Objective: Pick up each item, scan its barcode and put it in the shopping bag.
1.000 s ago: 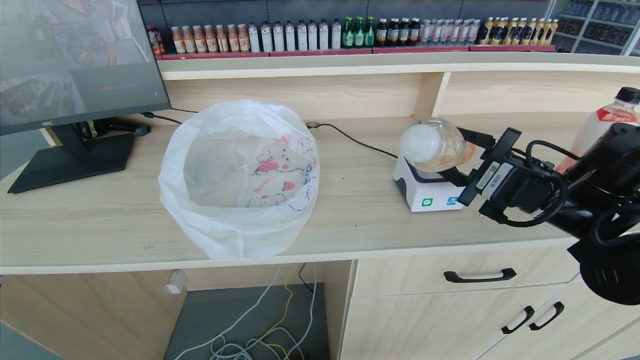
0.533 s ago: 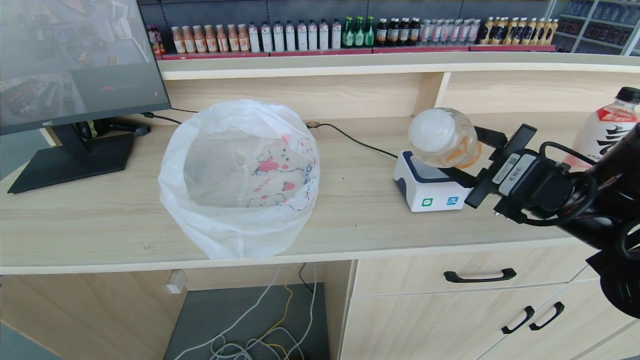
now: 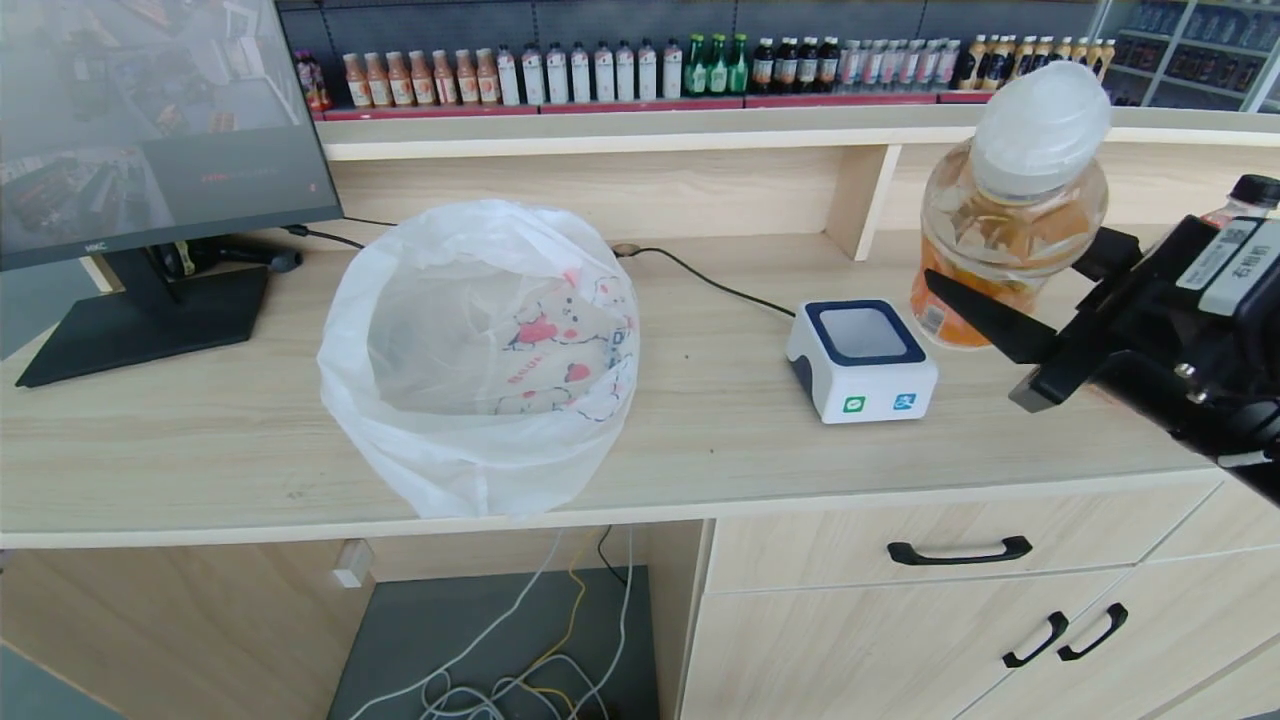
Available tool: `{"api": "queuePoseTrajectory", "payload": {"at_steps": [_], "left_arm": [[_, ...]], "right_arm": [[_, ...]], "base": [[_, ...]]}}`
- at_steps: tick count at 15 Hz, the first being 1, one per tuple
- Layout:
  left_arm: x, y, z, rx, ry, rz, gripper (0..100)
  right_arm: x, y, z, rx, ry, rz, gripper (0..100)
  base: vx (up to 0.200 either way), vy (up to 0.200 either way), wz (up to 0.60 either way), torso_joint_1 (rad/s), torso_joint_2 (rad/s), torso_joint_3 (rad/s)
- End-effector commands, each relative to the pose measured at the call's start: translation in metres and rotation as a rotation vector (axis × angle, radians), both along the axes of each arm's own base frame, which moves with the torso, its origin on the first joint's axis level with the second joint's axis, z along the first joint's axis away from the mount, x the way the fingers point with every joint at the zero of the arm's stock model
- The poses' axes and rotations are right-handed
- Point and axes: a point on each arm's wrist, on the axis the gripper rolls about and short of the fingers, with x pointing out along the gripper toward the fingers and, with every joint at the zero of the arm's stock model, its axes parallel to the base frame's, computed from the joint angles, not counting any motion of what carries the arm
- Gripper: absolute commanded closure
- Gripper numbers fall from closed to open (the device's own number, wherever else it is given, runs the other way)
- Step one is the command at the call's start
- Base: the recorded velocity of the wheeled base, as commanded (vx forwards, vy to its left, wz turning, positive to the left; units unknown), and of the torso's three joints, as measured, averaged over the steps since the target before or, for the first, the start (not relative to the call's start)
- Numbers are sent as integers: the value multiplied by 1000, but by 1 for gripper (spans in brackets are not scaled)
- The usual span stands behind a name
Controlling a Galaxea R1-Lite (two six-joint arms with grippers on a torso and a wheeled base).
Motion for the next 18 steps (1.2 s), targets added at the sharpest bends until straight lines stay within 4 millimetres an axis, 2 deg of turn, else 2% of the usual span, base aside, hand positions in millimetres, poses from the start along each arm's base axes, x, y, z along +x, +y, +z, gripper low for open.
{"api": "queuePoseTrajectory", "payload": {"at_steps": [1,5,8,10,13,18], "left_arm": [[0,0,0,0,0,0,0],[0,0,0,0,0,2,0],[0,0,0,-2,0,0,0],[0,0,0,0,0,0,0],[0,0,0,1,0,0,0],[0,0,0,1,0,0,0]], "right_arm": [[-11,-3,5,48,8,20,100],[-8,-2,15,183,65,91,100],[-8,-3,12,281,166,138,100],[-8,-4,13,370,205,101,100],[-8,-6,14,594,269,-15,100],[-8,-2,9,653,272,-41,100]], "base": [[0,0,0,0,0,0],[0,0,0,0,0,0],[0,0,0,0,0,0],[0,0,0,0,0,0],[0,0,0,0,0,0],[0,0,0,0,0,0]]}}
